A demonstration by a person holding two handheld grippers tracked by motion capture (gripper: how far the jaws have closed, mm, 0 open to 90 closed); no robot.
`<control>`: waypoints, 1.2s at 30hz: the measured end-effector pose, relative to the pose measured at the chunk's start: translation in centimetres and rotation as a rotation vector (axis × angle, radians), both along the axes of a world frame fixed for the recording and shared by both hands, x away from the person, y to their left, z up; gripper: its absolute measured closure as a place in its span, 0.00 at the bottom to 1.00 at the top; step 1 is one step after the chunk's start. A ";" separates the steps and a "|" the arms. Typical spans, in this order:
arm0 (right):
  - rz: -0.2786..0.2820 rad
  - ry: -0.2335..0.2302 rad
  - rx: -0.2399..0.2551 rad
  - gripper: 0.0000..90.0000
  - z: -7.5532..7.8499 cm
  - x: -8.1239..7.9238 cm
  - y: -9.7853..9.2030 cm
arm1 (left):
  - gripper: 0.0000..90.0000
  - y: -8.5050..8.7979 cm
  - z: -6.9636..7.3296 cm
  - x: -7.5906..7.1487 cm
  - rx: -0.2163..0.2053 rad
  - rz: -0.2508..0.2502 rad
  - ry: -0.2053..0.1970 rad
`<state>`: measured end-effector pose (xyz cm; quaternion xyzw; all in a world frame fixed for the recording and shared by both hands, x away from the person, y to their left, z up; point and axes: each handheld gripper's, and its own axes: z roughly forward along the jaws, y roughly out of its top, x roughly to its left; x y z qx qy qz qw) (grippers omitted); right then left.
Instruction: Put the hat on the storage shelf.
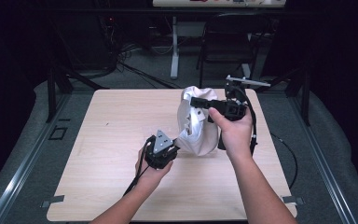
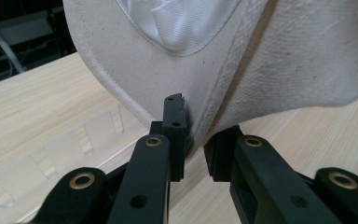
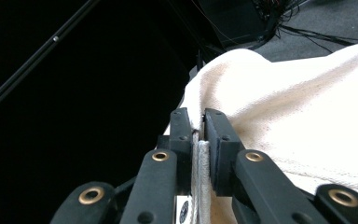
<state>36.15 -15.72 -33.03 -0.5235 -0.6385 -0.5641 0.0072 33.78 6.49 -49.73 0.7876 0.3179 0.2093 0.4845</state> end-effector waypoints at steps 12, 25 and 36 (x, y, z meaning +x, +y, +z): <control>-0.014 0.042 -0.025 0.92 -2.3 1.5 0.6 | 0.89 0.3 -1.6 2.2 0.006 0.004 0.053; -0.004 0.059 -0.016 0.92 -3.4 1.9 1.1 | 0.89 0.9 -2.2 2.6 -0.056 0.001 0.063; -0.003 0.064 -0.018 0.92 -3.6 1.8 0.8 | 0.90 -0.2 -2.8 1.9 -0.039 0.042 0.054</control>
